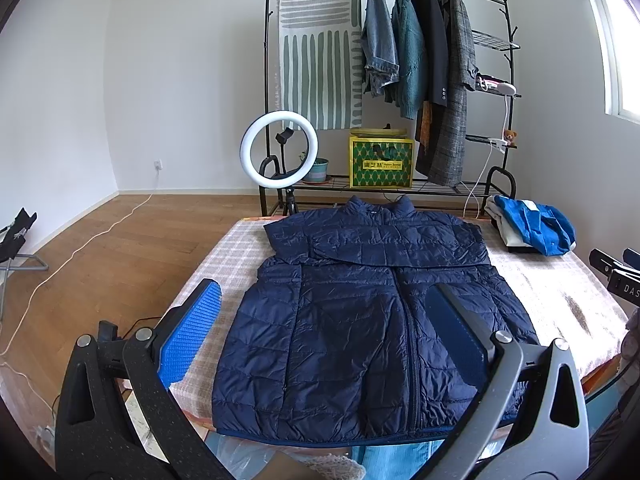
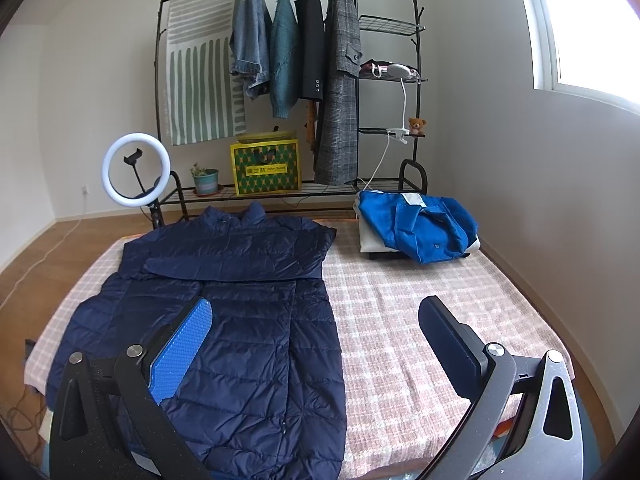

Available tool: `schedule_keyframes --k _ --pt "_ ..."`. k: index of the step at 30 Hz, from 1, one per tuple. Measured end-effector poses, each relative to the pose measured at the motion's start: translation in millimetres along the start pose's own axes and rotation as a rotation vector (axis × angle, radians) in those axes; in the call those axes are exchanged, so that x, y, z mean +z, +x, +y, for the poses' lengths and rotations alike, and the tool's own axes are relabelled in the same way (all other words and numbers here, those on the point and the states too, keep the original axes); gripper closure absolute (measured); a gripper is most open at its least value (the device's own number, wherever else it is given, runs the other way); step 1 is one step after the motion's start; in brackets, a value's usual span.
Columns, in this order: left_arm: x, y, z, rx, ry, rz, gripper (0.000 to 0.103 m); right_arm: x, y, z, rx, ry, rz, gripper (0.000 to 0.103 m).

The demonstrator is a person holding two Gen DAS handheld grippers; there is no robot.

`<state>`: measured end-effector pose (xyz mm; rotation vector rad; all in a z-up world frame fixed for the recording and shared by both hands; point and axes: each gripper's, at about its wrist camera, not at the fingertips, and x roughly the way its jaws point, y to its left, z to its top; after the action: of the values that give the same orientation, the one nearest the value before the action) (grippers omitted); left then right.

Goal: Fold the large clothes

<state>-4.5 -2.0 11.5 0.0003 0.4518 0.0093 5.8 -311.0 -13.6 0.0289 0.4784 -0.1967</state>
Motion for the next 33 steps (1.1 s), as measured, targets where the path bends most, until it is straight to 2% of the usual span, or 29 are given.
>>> schedule_keyframes --k 33 --pt "-1.8 -0.5 -0.1 0.003 0.001 -0.003 0.000 0.3 -0.1 0.1 0.001 0.000 0.003 0.000"
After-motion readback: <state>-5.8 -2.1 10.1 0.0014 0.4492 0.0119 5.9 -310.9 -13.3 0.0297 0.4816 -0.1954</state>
